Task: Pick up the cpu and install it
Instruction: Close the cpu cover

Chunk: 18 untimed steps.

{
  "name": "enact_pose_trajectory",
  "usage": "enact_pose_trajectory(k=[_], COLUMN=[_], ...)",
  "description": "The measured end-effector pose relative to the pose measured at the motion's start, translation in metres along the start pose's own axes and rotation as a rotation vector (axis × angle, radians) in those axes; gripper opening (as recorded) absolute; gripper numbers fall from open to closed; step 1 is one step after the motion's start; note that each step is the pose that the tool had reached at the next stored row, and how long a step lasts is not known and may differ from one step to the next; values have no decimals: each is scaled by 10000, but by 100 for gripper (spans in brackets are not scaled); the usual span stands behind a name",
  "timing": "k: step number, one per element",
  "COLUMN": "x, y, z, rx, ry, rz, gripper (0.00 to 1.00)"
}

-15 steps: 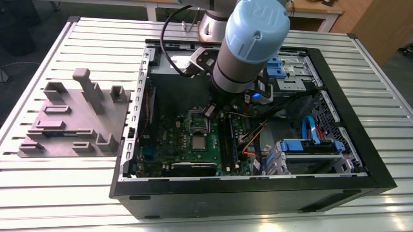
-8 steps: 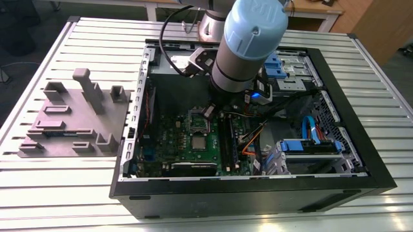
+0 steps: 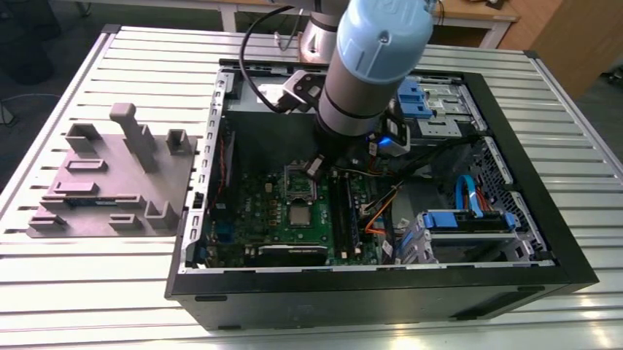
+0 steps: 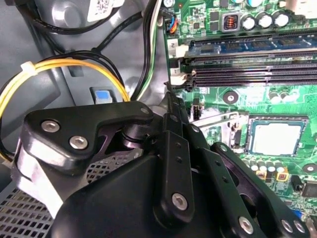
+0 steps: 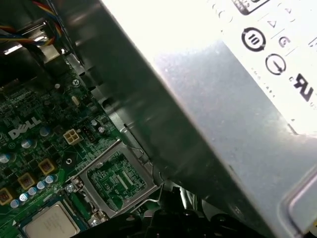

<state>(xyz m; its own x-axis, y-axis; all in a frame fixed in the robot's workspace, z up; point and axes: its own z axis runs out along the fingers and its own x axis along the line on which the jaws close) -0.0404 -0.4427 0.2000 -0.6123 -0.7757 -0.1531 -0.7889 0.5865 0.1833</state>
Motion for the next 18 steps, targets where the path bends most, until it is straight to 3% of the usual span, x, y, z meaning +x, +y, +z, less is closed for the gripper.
enact_pose_trajectory(k=[13,18], x=[-24,-33], y=[30,40], z=[-99,-143], rx=[221,289], ry=[307,396], rz=[23,28], gripper=[10,10])
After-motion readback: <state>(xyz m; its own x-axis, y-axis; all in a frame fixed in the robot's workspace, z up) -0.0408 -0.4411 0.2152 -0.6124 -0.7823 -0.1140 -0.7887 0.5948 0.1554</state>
